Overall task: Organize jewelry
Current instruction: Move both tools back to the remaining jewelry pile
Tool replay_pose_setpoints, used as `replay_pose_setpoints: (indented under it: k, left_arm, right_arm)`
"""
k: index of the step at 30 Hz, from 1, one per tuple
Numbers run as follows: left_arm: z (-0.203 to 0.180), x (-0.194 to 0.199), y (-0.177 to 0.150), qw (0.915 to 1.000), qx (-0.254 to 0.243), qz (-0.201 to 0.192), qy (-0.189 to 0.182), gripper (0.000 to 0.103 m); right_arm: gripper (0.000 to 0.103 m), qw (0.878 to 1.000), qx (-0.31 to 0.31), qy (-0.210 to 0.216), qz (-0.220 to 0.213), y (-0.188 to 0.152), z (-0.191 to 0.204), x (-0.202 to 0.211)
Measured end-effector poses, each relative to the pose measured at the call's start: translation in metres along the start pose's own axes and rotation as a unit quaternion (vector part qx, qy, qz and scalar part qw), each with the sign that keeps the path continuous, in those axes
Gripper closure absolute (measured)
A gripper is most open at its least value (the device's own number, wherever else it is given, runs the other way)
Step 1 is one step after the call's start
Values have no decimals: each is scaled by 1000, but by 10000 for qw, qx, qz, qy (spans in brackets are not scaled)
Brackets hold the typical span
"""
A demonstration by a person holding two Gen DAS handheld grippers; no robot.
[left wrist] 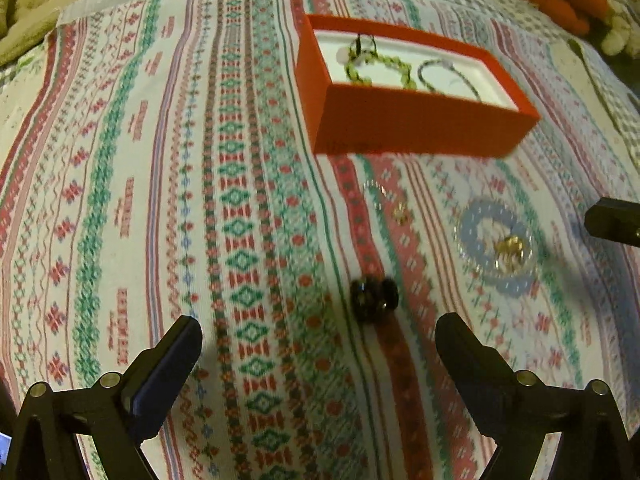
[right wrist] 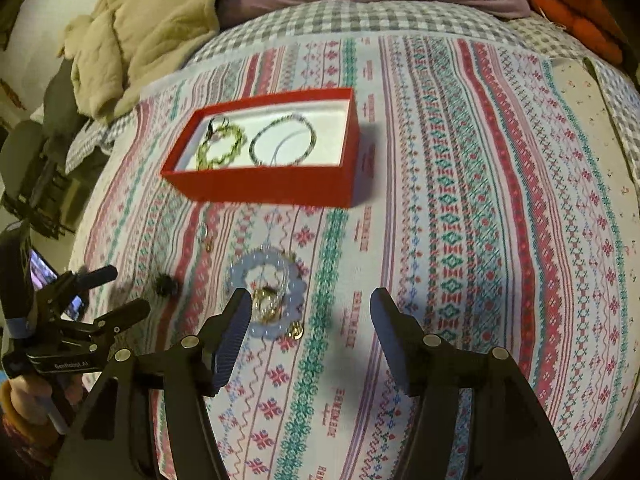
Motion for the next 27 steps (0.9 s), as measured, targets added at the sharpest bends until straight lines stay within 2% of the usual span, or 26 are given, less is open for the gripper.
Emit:
replay_pose_setpoints:
  k: [10, 16, 21, 27]
  left_arm:
    - [-2, -11, -14, 9998, -51, 113, -156, 6]
    - [-14, -15, -12, 9994, -307, 79, -160, 6]
    - [-23, -19, -6, 9988, -419, 22, -239, 9]
    - [-30, -21, -1, 9983, -469, -12, -333, 18]
  right_arm:
    - [39, 9985, -79, -236, 495, -14, -10, -20]
    - [39, 9980, -233, -131, 578, -11, -13, -24]
    - [40, 9971, -408, 149, 628, -5, -8, -27]
    - [66, 9962, -481, 359, 628, 4, 3, -32]
Point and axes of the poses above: each gripper's, at about its wrist camera, not at the fingertips, and x roughly against the way its jaws point, z to its left, y to its top, the point moved 1 cm from there along -x, roughly the way its jaws point, and after that the axes turned 12 degrees about -x, right-handed, at the moved point
